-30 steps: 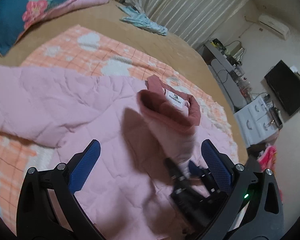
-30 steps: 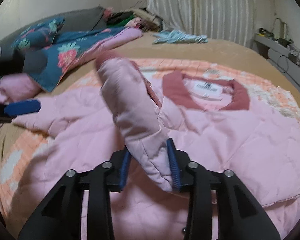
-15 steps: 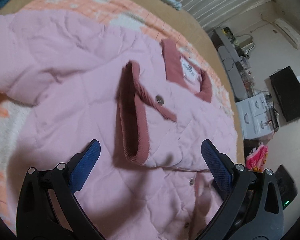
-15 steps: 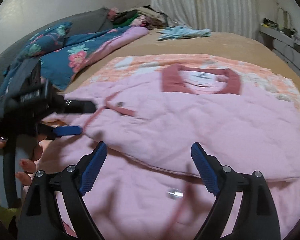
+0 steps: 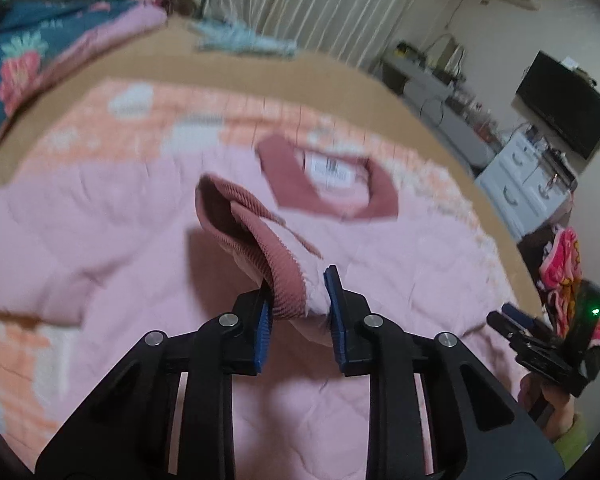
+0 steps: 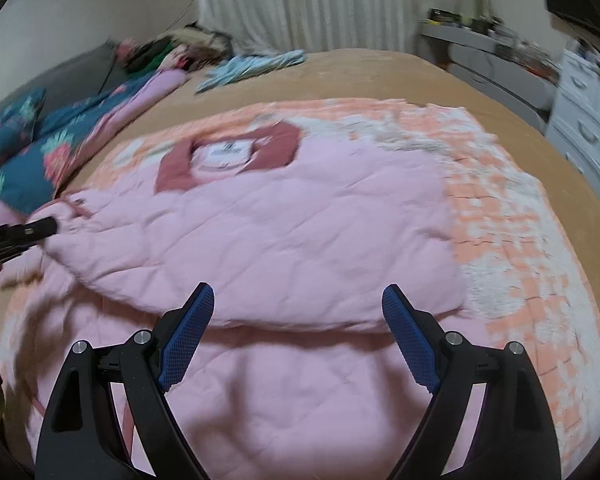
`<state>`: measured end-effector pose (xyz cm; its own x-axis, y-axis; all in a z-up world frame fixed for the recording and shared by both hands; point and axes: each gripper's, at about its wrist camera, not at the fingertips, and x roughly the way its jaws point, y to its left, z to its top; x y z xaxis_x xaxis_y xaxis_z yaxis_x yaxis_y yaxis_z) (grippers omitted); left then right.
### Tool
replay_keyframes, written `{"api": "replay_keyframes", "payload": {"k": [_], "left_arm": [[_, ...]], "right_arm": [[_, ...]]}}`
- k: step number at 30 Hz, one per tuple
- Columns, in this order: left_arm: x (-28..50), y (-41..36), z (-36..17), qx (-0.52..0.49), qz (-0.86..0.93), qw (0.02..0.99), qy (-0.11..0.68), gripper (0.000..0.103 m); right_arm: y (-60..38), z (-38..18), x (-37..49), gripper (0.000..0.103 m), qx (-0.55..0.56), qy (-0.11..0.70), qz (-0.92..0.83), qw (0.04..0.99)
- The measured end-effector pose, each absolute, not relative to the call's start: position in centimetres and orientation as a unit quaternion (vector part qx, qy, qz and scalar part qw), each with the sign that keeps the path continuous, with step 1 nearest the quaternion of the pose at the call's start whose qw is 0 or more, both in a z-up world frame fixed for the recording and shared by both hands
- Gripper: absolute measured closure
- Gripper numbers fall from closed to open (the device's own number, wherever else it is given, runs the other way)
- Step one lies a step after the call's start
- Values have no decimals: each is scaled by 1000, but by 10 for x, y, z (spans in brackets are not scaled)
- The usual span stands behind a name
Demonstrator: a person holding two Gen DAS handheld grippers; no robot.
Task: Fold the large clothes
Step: 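Pinch the folded cuff with the left gripper, straighten it, release, then move the left gripper to the other sleeve cuff and grasp it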
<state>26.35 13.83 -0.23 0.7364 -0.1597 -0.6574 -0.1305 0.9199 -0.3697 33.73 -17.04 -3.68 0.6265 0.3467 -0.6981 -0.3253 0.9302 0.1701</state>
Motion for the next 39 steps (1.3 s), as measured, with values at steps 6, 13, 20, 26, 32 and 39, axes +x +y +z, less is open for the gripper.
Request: {"api": "replay_keyframes", "payload": {"k": [6, 13, 20, 26, 32, 39], "left_arm": [[270, 139, 4, -163, 17, 919, 358, 86], [278, 144, -47, -140, 53, 896, 419, 86], [274, 147, -74, -135, 66, 883, 444, 84], [272, 150, -79, -142, 69, 877, 454, 73], [259, 155, -65, -139, 81, 876, 454, 43], [229, 172, -48, -151, 103, 879, 440, 9]], "right_arm": [[-172, -38, 355, 18, 5, 392, 186, 901], [-174, -54, 370, 18, 14, 417, 189, 889], [-177, -75, 381, 18, 21, 456, 172, 873], [-183, -92, 384, 17, 28, 473, 149, 868], [-183, -74, 365, 16, 40, 446, 161, 880], [-161, -44, 329, 5, 7, 402, 183, 897]]}}
